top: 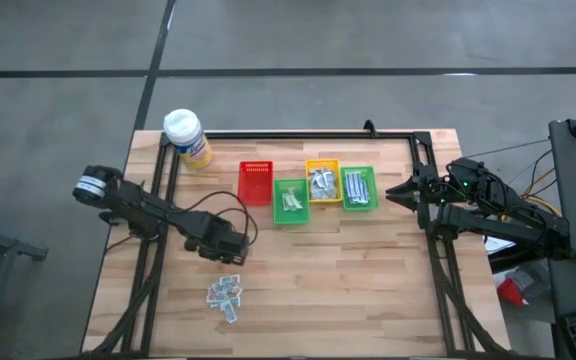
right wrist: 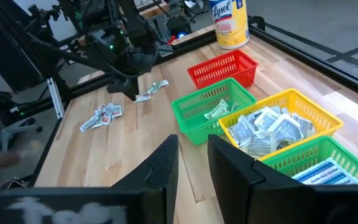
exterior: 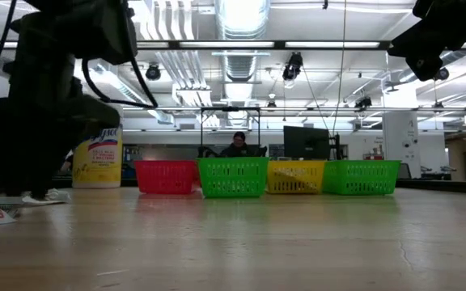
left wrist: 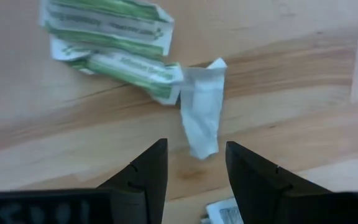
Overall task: Pick & Place First Aid Supplies
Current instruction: Put the bandage into the left green basket
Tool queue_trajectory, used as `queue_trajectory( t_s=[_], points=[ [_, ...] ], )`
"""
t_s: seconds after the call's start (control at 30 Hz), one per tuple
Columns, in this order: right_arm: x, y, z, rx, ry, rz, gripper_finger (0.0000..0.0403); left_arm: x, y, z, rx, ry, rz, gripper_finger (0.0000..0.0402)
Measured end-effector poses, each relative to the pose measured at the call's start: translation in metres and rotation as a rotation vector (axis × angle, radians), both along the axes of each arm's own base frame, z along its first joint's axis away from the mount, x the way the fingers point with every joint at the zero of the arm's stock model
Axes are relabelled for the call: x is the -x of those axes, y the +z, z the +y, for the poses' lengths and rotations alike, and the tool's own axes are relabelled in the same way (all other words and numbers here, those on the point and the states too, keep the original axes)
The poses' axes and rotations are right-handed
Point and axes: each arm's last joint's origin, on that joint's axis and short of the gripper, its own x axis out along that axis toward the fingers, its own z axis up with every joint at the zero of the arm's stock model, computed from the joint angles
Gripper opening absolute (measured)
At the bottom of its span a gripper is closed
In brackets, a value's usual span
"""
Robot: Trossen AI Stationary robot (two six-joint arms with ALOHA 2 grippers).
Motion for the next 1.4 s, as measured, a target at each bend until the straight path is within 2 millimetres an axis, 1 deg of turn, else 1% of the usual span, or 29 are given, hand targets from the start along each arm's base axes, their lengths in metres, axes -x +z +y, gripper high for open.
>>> queue_trajectory(
  t_s=[0.2, 0.37, 0.57, 0.9, 1.2, 1.4],
  points=[
    [0.0001, 0.0001, 0.0, 0.0, 0.0, 0.0, 0.0073, 0.0058, -0.0101, 0.0016, 0.001, 0.044, 0.015, 0.0154],
    [0.0, 0.0001, 0.0, 0.0, 0.0, 0.0, 0.0068, 0.0066, -0.0109, 0.0017, 0.009, 0.048, 0.019, 0.0154],
    [0.0, 0.0001, 0.0, 0.0, 0.0, -0.001, 0.0076, 0.0064, -0.0111, 0.0015, 0.017, 0.047, 0.017, 0.0152],
    [0.0, 0.0001, 0.0, 0.0, 0.0, -0.001, 0.0086, 0.0066, -0.0113, 0.0014, 0.022, 0.039, 0.018, 0.012],
    [0.0, 0.0, 0.0, 0.0, 0.0, 0.0, 0.0072, 0.0061, -0.0068, 0.0007, 0.044, 0.035, -0.018, 0.0101],
    [0.0, 0.0001, 0.0, 0.0, 0.0, -0.001, 0.0069, 0.0069, -0.0061, 0.0009, 0.041, 0.027, -0.016, 0.0078]
  ],
)
